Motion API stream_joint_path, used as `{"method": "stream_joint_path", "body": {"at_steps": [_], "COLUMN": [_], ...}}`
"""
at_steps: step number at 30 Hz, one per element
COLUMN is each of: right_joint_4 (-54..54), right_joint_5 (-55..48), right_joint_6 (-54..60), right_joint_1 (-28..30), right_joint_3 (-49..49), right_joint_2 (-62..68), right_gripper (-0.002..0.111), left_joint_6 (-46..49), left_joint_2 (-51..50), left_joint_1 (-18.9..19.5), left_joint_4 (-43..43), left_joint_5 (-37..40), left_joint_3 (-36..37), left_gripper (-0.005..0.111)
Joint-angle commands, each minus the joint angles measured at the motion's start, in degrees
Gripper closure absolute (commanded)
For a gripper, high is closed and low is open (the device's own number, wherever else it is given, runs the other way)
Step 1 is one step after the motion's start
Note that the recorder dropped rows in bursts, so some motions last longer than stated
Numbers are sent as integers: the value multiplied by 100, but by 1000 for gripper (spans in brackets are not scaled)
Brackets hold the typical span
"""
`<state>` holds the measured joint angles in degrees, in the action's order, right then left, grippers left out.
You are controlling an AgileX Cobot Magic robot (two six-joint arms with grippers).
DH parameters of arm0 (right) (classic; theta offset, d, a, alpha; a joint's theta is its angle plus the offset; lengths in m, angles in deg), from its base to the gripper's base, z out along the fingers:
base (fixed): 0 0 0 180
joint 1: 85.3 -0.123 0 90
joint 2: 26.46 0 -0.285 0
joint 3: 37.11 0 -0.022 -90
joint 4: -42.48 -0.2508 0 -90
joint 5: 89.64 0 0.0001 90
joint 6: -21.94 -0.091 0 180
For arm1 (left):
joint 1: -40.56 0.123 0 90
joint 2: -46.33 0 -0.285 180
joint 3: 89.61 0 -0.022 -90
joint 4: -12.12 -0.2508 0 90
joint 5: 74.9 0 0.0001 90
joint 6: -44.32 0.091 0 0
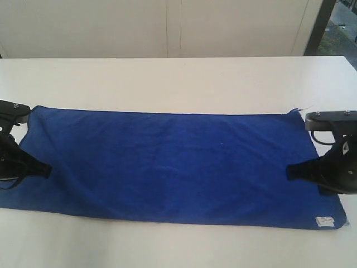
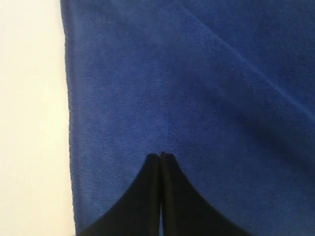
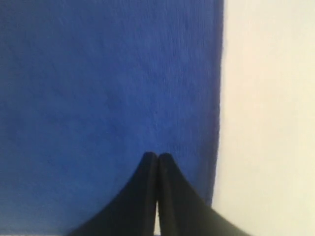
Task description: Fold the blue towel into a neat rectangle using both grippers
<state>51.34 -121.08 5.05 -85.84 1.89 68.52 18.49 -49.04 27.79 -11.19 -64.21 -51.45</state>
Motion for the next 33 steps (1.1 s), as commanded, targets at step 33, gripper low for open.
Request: {"method": "stream_joint_path", "body": {"at_steps": [33], "right_joint_4": [-265], "right_joint_5": [598], "right_joint_6": [16], "right_joint_1": [-6], "right_joint_3": [-5], "right_joint_2": [-888], "right_gripper": [108], "left_joint_6": [-675], "left_joint_2": [-597], "left_joint_1": [411], "left_joint_4": [-408], "left_joint_5": [1118], "left_joint_3": [29], "left_gripper": [107]}}
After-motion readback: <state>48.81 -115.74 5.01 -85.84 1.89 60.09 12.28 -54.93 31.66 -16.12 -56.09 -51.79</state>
